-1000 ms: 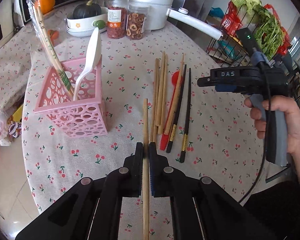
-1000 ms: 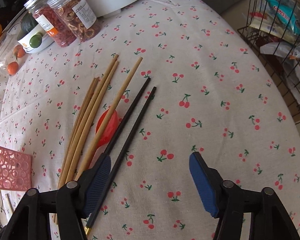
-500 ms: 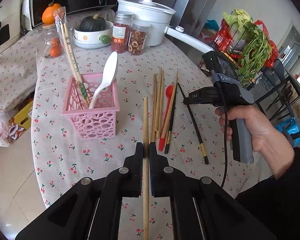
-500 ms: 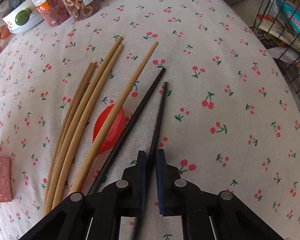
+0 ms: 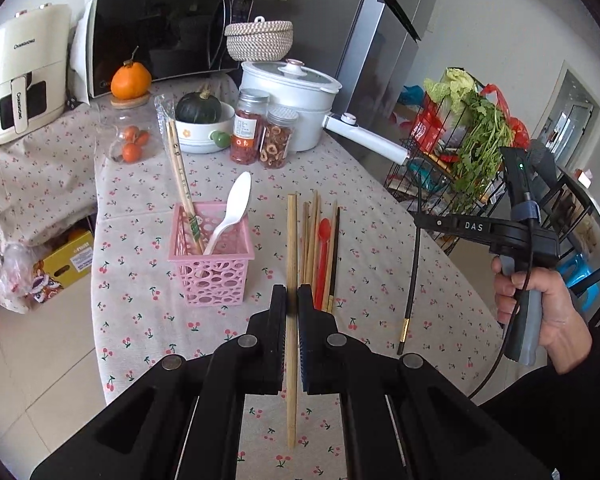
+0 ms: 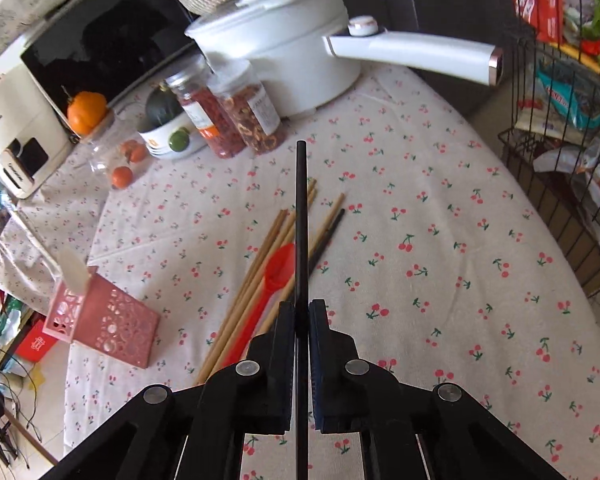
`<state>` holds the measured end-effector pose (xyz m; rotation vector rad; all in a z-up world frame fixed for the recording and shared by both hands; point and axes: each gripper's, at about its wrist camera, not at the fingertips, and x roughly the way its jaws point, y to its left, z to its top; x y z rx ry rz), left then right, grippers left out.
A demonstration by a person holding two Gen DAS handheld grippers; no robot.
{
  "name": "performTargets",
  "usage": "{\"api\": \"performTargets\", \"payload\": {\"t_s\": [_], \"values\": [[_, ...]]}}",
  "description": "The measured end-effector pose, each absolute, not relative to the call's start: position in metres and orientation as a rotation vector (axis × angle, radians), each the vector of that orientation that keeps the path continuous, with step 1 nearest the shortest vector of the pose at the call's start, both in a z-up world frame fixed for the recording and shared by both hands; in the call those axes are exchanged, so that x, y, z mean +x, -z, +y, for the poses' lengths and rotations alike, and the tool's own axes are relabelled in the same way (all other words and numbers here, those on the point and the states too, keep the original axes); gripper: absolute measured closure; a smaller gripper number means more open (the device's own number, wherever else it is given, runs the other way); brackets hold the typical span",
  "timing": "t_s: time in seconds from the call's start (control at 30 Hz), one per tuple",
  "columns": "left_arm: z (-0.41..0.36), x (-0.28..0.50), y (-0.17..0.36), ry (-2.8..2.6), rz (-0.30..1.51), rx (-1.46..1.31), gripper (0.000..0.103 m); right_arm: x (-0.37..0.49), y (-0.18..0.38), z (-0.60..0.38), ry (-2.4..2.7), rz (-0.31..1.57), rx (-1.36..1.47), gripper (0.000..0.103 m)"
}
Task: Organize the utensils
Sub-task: 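Place the wooden chopstick in the basket with the left tool while the right tool lifts a black chopstick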
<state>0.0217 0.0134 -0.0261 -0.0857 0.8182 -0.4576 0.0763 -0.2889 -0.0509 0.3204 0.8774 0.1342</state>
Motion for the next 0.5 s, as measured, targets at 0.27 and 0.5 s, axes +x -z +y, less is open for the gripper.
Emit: {"api": "performTargets", "payload": {"t_s": [0.27, 0.5], "values": [[0.026, 0.013, -0.017, 0.444, 0.663, -0.125, 0.098, 0.037, -0.010, -0.275, -0.192, 0.645, 0.252, 0.098], [0.052, 0.026, -0.057, 0.365, 0.512, -0.198, 0.098, 0.047, -0.046, -0.260, -0.246, 0.567, 0.257, 0.098]]}}
